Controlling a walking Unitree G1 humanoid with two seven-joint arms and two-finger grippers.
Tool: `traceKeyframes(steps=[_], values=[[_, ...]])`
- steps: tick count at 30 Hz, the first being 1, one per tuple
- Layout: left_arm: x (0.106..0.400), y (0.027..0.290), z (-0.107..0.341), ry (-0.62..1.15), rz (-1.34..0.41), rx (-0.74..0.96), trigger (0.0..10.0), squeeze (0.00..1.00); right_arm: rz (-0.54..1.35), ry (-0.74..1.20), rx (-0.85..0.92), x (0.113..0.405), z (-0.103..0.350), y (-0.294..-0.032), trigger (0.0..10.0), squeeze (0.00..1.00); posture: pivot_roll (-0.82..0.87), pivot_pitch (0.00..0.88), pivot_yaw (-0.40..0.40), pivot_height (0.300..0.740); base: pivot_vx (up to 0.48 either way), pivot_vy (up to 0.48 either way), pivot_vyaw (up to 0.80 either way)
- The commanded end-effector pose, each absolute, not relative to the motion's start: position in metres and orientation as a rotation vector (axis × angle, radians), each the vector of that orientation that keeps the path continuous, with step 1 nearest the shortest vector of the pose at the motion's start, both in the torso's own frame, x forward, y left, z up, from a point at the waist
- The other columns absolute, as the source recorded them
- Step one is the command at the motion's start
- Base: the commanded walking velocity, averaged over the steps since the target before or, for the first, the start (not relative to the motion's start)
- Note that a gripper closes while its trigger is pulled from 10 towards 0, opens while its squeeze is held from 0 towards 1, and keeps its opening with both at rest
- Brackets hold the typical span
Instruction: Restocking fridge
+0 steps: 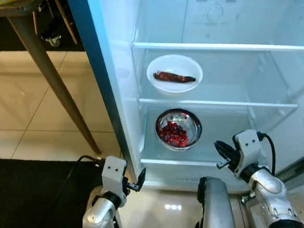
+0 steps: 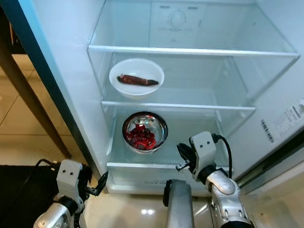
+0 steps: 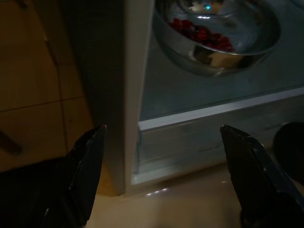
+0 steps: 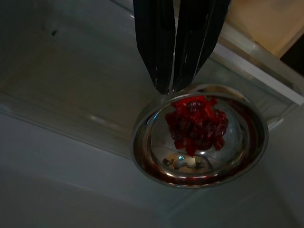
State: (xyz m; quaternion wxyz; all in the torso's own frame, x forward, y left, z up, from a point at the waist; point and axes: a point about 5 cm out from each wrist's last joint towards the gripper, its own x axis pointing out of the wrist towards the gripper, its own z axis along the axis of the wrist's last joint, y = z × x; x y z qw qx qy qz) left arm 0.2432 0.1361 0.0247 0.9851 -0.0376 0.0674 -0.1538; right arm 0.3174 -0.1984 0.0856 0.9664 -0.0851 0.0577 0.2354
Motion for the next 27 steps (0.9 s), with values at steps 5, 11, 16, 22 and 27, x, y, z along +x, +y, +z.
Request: traceKeyframes(steps=[5, 11, 16, 22, 27], values=[[0.263, 0.137, 0.046, -0.007, -0.305, -0.148, 10.0, 0.0, 0.492, 0.168, -0.071, 0.313, 0.068, -0.189, 10.0, 0.0, -0.08, 0.125, 0.038, 0.41, 0.0, 0.0, 0.0], [0.277, 0.108, 0.079, -0.155, -0.476, -0.06, 10.0, 0.0, 0.514, 0.171, -0.052, 0.315, 0.064, -0.178, 10.0, 0.0, -0.08, 0.111, 0.037, 0.443, 0.0, 0.0, 0.0], [0.28, 0.102, 0.088, -0.197, -0.489, -0.039, 10.0, 0.0, 0.52, 0.169, -0.049, 0.315, 0.063, -0.175, 10.0, 0.0, -0.08, 0.109, 0.04, 0.458, 0.0, 0.0, 0.0], [0.28, 0.099, 0.092, -0.229, -0.499, 0.028, 10.0, 0.0, 0.52, 0.169, -0.06, 0.314, 0.061, -0.175, 10.0, 0.0, -0.08, 0.112, 0.045, 0.462, 0.0, 0.0, 0.0], [0.275, 0.093, 0.086, -0.201, -0.535, 0.035, 10.0, 0.0, 0.506, 0.167, -0.065, 0.315, 0.062, -0.179, 10.0, 0.0, -0.08, 0.116, 0.052, 0.462, 0.0, 0.0, 0.0]])
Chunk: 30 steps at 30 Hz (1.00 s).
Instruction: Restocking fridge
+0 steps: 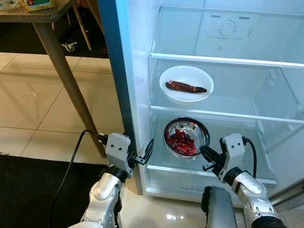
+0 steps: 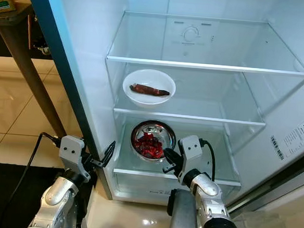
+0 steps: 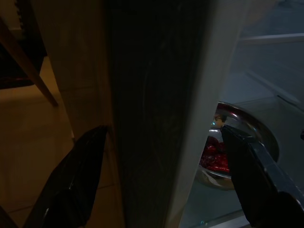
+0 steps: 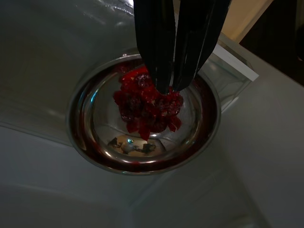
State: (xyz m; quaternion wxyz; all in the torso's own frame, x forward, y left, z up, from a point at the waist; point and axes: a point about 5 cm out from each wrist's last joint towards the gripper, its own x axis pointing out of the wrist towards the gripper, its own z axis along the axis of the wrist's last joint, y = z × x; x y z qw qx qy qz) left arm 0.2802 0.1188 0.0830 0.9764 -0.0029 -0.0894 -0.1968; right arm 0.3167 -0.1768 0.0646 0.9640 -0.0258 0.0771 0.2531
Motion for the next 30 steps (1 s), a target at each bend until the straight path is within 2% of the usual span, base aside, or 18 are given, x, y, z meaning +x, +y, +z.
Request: traceKeyframes(steps=[1, 6, 11, 20, 23, 30], values=[[0.272, 0.092, 0.082, -0.184, -0.55, 0.039, 10.0, 0.0, 0.503, 0.168, -0.067, 0.315, 0.061, -0.18, 10.0, 0.0, -0.08, 0.117, 0.056, 0.462, 0.0, 0.0, 0.0], [0.26, 0.091, 0.068, -0.141, -0.562, 0.072, 10.0, 0.0, 0.501, 0.173, -0.067, 0.314, 0.059, -0.18, 10.0, 0.0, -0.08, 0.12, 0.067, 0.462, 0.0, 0.0, 0.0], [0.249, 0.095, 0.055, -0.079, -0.541, 0.013, 10.0, 0.0, 0.504, 0.176, -0.064, 0.312, 0.057, -0.18, 10.0, 0.0, -0.09, 0.122, 0.072, 0.462, 0.0, 0.0, 0.0], [0.224, 0.097, 0.034, 0.03, -0.686, -0.012, 10.0, 0.0, 0.512, 0.178, -0.057, 0.31, 0.055, -0.181, 10.0, 0.0, -0.09, 0.118, 0.082, 0.462, 0.0, 0.0, 0.0], [0.211, 0.096, 0.026, 0.092, -0.825, -0.015, 10.0, 0.0, 0.513, 0.177, -0.06, 0.31, 0.055, -0.181, 10.0, 0.0, -0.09, 0.115, 0.084, 0.462, 0.0, 0.0, 0.0], [0.212, 0.089, 0.033, 0.082, -0.919, -0.008, 10.0, 0.0, 0.512, 0.178, -0.064, 0.311, 0.055, -0.182, 10.0, 0.0, -0.09, 0.114, 0.083, 0.462, 0.0, 0.0, 0.0]])
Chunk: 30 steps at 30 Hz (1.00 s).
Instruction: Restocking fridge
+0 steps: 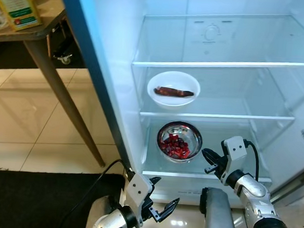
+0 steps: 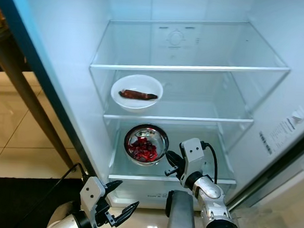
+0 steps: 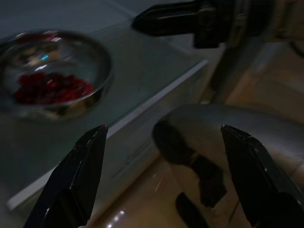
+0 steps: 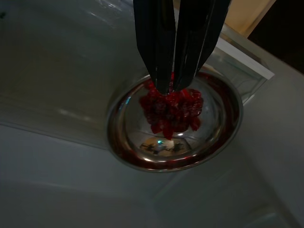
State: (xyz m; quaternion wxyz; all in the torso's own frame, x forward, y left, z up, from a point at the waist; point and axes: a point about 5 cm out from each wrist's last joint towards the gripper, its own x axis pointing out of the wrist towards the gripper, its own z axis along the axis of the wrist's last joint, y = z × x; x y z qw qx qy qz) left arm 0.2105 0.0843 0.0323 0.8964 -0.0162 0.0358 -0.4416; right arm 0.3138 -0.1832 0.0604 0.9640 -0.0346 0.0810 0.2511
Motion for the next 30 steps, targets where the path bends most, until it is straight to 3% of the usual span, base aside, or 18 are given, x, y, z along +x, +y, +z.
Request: traceKeyframes(steps=[1, 13, 30], values=[[0.215, 0.088, 0.035, 0.073, -0.911, -0.002, 10.0, 0.0, 0.511, 0.177, -0.064, 0.311, 0.055, -0.182, 10.0, 0.0, -0.09, 0.114, 0.083, 0.462, 0.0, 0.0, 0.0], [0.247, 0.082, 0.071, -0.074, -0.828, 0.013, 10.0, 0.0, 0.525, 0.133, -0.055, 0.312, 0.06, -0.181, 10.0, 0.0, -0.09, 0.112, 0.071, 0.462, 0.0, 0.0, 0.0], [0.251, 0.066, 0.091, -0.145, -0.86, 0.049, 10.0, 0.0, 0.55, 0.11, -0.056, 0.312, 0.063, -0.181, 10.0, 0.0, -0.09, 0.107, 0.072, 0.541, 0.0, 0.0, 0.0]])
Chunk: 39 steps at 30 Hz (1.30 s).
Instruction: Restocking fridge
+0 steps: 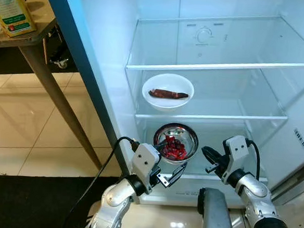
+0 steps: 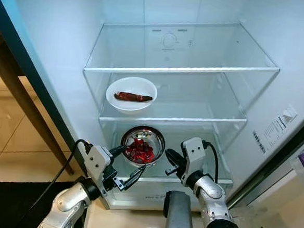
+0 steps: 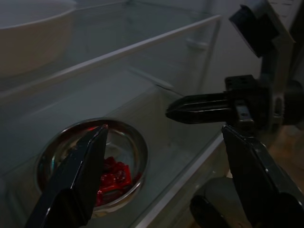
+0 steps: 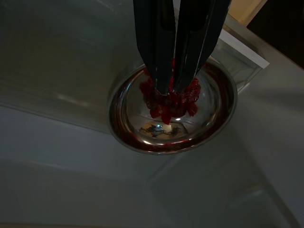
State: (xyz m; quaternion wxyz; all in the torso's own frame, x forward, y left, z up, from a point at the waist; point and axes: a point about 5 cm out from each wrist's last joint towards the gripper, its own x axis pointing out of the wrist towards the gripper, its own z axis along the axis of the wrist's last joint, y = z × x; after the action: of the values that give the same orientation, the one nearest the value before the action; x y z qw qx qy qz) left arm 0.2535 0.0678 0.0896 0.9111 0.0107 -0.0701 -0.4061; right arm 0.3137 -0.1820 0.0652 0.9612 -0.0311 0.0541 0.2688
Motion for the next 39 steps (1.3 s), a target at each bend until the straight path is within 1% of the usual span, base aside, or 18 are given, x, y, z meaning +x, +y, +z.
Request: traceKeyframes(steps=[1, 6, 8, 13, 19, 27, 33, 36, 39], values=[[0.251, 0.065, 0.092, -0.151, -0.863, 0.058, 10.0, 0.0, 0.551, 0.109, -0.055, 0.312, 0.063, -0.181, 10.0, 0.0, -0.09, 0.107, 0.072, 0.546, 0.0, 0.0, 0.0], [0.25, 0.062, 0.096, -0.174, -0.85, 0.071, 10.0, 0.0, 0.555, 0.11, -0.055, 0.312, 0.063, -0.181, 10.0, 0.0, -0.09, 0.107, 0.072, 0.561, 0.0, 0.0, 0.0], [0.252, 0.064, 0.101, -0.206, -0.794, 0.088, 10.0, 0.0, 0.562, 0.109, -0.054, 0.311, 0.063, -0.18, 10.0, 0.0, -0.09, 0.108, 0.074, 0.576, 0.0, 0.0, 0.0], [0.251, 0.063, 0.102, -0.217, -0.747, 0.099, 10.0, 0.0, 0.568, 0.122, -0.058, 0.31, 0.061, -0.18, 10.0, 0.0, -0.09, 0.109, 0.074, 0.596, 0.0, 0.0, 0.0], [0.246, 0.059, 0.097, -0.199, -0.771, 0.116, 10.0, 0.0, 0.559, 0.151, -0.065, 0.31, 0.056, -0.179, 10.0, 0.0, -0.09, 0.109, 0.074, 0.596, 0.0, 0.0, 0.0], [0.242, 0.048, 0.094, -0.174, -0.866, 0.151, 10.0, 0.0, 0.561, 0.148, -0.057, 0.31, 0.057, -0.178, 10.0, 0.0, -0.09, 0.105, 0.073, 0.596, 0.0, 0.0, 0.0], [0.244, 0.045, 0.092, -0.152, -0.866, 0.169, 10.0, 0.0, 0.566, 0.141, -0.048, 0.311, 0.058, -0.178, 10.0, 0.0, -0.09, 0.1, 0.072, 0.596, 0.0, 0.0, 0.0], [0.244, 0.043, 0.091, -0.149, -0.87, 0.182, 10.0, 0.0, 0.603, 0.101, -0.027, 0.309, 0.062, -0.177, 10.0, 0.0, -0.1, 0.096, 0.07, 0.596, 0.0, 0.0, 0.0], [0.244, 0.043, 0.09, -0.147, -0.873, 0.186, 10.0, 0.0, 0.607, 0.097, -0.029, 0.309, 0.063, -0.177, 10.0, 0.0, -0.1, 0.094, 0.07, 0.605, 0.0, 0.0, 0.0]])
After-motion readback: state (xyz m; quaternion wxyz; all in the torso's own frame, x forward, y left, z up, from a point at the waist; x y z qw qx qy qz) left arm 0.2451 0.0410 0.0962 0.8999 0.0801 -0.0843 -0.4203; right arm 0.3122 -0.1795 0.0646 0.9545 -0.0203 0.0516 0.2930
